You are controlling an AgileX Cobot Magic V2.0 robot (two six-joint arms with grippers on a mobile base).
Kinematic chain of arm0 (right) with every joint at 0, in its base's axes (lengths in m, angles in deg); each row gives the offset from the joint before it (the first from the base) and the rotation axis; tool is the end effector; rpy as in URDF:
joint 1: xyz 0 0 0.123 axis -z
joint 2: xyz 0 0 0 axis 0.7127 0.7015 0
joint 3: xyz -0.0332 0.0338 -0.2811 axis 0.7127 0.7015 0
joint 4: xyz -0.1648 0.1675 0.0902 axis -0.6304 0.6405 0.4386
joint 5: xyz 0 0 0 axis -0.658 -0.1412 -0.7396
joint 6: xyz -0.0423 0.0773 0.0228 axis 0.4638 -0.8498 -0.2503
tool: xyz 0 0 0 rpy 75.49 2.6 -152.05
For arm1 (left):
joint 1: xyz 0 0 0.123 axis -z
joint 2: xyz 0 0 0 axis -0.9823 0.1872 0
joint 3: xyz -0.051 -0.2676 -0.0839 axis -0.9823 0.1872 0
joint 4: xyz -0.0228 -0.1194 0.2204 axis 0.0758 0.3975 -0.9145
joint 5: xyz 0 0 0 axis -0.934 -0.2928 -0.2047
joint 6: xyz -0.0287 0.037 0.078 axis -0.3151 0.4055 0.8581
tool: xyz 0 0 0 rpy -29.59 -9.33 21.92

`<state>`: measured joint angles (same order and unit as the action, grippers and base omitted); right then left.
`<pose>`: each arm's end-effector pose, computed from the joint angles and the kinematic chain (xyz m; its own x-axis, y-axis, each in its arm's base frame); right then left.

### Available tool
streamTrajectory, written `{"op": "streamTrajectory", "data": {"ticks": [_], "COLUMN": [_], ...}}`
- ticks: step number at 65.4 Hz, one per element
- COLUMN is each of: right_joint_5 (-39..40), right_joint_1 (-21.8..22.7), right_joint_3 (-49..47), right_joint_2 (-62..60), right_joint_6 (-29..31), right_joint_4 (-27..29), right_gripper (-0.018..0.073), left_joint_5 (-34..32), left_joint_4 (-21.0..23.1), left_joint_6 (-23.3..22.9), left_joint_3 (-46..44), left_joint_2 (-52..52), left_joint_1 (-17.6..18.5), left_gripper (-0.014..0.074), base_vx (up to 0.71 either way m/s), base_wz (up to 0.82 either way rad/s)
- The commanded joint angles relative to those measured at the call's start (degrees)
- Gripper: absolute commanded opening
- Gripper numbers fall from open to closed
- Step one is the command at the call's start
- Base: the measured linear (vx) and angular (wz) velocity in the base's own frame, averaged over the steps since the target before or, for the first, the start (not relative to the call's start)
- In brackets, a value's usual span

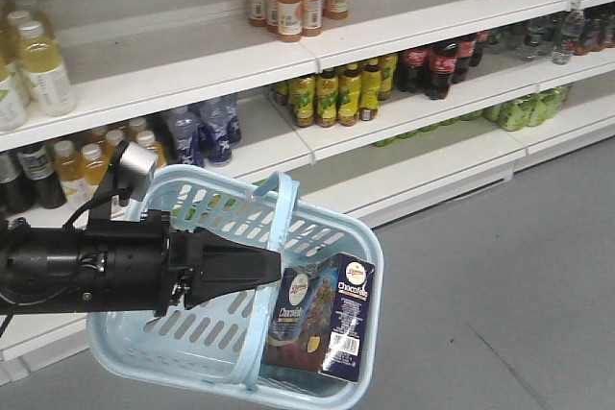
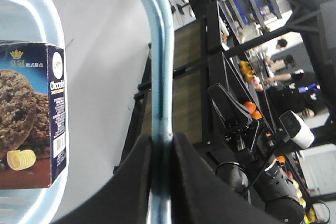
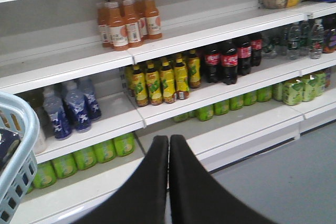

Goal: Left arm holds basket, right arm returns cookies
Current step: 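Turn the base past the shelves toward the potted plant, basket held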

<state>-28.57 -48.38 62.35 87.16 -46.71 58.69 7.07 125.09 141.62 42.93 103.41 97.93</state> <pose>0.0557 0.0038 0.1895 -0.0981 0.1186 -0.9881 -0.0489 0.9911 0.1239 0.2127 -0.1521 0.2699 -0.8961 -0.0859 -0.4356 0.3933 0.3017 -0.8685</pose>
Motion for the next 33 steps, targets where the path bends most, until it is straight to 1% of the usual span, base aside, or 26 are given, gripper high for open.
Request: {"op": "streamTrajectory", "data": {"ticks": [1, 33], "right_joint_5": [4.19, 4.19], "right_joint_1": [0.01, 0.01], "right_joint_3": [1.14, 1.14], "right_joint_2": [-0.20, -0.20], "right_joint_6": [0.09, 0.09], "right_joint_4": [-0.15, -0.15], "right_gripper": [-0.0008, -0.0008], "left_joint_5": [3.34, 3.34], "left_joint_4": [6.89, 6.89], "left_joint_6": [1.09, 1.09], "left_joint_3": [-1.70, -1.70], "left_joint_2": [-1.82, -1.82], "left_joint_1": [0.27, 0.27], "left_gripper": [-0.0008, -0.0008], "base_vx": [0.25, 0.22], "base_wz": [-0.49, -0.54]}}
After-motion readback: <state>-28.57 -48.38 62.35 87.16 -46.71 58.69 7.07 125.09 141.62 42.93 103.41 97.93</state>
